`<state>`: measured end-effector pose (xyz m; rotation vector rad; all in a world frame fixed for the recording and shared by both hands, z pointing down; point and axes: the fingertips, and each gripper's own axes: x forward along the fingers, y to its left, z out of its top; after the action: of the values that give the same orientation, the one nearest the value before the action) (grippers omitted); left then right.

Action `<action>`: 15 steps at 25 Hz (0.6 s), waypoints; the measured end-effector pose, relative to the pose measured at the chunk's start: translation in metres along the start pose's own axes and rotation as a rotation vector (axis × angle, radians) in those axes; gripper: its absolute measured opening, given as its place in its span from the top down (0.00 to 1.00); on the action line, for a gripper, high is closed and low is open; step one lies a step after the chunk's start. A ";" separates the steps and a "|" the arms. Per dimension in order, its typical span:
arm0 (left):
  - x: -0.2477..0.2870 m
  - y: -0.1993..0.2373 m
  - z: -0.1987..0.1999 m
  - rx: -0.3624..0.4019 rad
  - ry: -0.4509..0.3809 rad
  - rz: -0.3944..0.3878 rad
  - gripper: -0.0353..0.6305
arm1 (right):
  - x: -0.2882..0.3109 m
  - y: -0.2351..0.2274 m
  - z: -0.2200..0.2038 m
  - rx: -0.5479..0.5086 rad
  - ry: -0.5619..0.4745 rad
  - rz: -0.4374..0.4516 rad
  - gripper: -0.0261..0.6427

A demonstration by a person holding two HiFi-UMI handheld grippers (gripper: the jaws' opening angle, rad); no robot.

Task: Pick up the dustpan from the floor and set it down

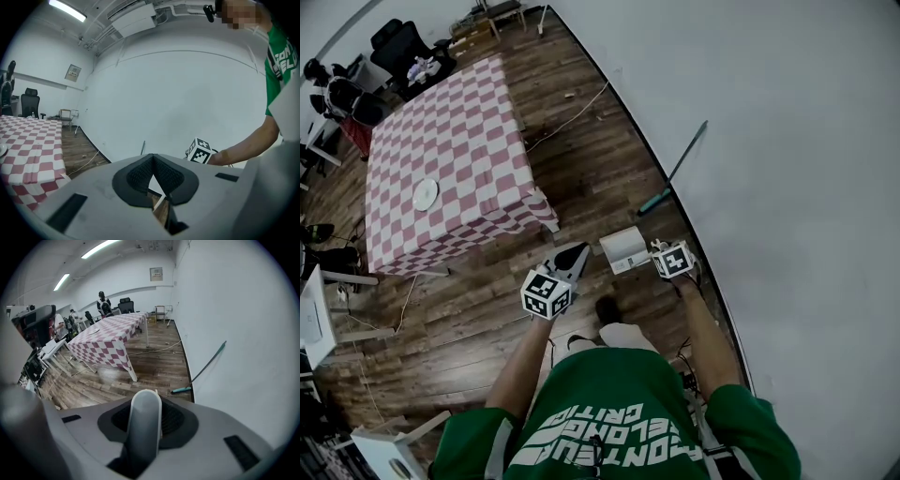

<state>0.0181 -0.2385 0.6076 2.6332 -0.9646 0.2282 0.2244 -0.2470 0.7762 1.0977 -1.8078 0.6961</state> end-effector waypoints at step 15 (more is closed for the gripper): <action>0.019 0.014 -0.014 -0.013 0.033 0.032 0.94 | 0.079 -0.028 -0.006 0.019 0.029 -0.025 0.80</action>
<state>0.0227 -0.2551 0.6287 2.5955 -0.9944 0.2717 0.2344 -0.2856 0.8500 1.1154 -1.7639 0.7122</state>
